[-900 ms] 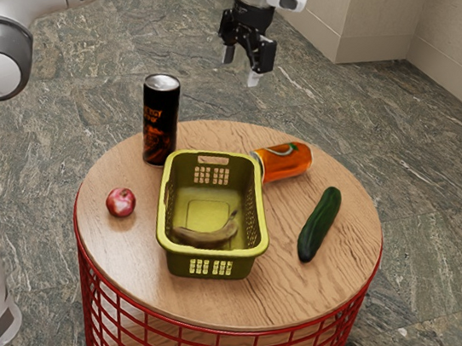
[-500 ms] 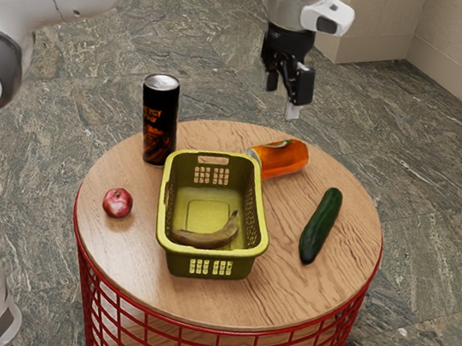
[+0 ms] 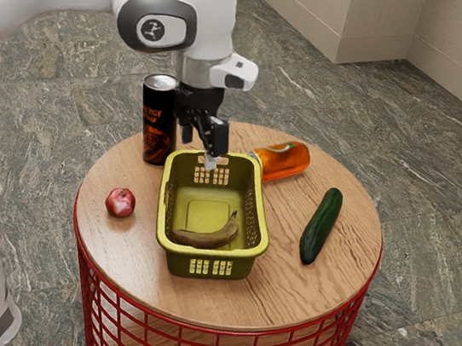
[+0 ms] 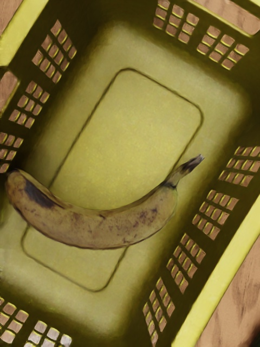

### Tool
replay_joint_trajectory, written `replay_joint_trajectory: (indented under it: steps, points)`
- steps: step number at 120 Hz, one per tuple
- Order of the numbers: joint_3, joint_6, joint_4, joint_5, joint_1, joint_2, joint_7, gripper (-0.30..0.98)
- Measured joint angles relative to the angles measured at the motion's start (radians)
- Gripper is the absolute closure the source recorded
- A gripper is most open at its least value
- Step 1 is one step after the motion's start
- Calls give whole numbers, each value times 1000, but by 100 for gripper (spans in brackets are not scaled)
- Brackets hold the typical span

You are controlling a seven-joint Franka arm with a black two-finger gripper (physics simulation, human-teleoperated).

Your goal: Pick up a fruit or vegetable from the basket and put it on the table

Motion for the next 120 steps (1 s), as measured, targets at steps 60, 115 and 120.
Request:
replay_joint_trajectory:
  steps: [60,115,120]
  points:
    - [199,224,-158,19,-281,82,-58,0]
    - [240,319,-224,20,-363,108,-80,0]
    - [241,324,-228,18,-370,108,-82,0]
